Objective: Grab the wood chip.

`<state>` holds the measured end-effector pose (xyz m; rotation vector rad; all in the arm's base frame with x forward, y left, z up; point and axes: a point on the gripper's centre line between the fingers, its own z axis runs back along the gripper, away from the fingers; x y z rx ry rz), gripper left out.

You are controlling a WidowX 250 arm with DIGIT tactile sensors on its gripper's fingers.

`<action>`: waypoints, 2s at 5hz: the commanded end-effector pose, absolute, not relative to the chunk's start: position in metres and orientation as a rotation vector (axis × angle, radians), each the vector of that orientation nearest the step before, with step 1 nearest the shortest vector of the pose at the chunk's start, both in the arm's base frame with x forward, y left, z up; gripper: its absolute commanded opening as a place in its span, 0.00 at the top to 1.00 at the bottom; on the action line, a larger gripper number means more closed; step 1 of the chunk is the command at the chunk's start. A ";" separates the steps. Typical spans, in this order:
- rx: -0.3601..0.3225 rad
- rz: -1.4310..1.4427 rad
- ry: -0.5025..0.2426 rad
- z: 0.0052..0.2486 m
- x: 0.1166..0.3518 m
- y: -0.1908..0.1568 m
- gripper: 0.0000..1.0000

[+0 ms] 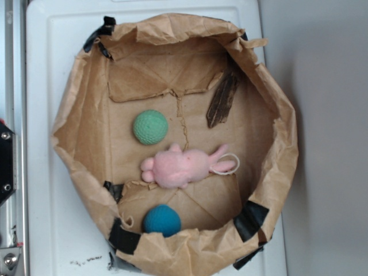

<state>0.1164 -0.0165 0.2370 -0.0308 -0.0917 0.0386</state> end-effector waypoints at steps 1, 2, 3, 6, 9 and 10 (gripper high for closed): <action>-0.031 0.039 -0.092 0.237 0.116 -0.017 0.00; -0.054 0.080 -0.104 0.239 0.137 -0.022 0.00; -0.064 0.116 -0.130 0.241 0.159 -0.028 0.00; -0.108 0.124 -0.111 0.221 0.194 -0.035 0.00; -0.108 0.124 -0.111 0.221 0.194 -0.035 0.00; -0.033 0.189 -0.158 0.186 0.212 -0.030 0.00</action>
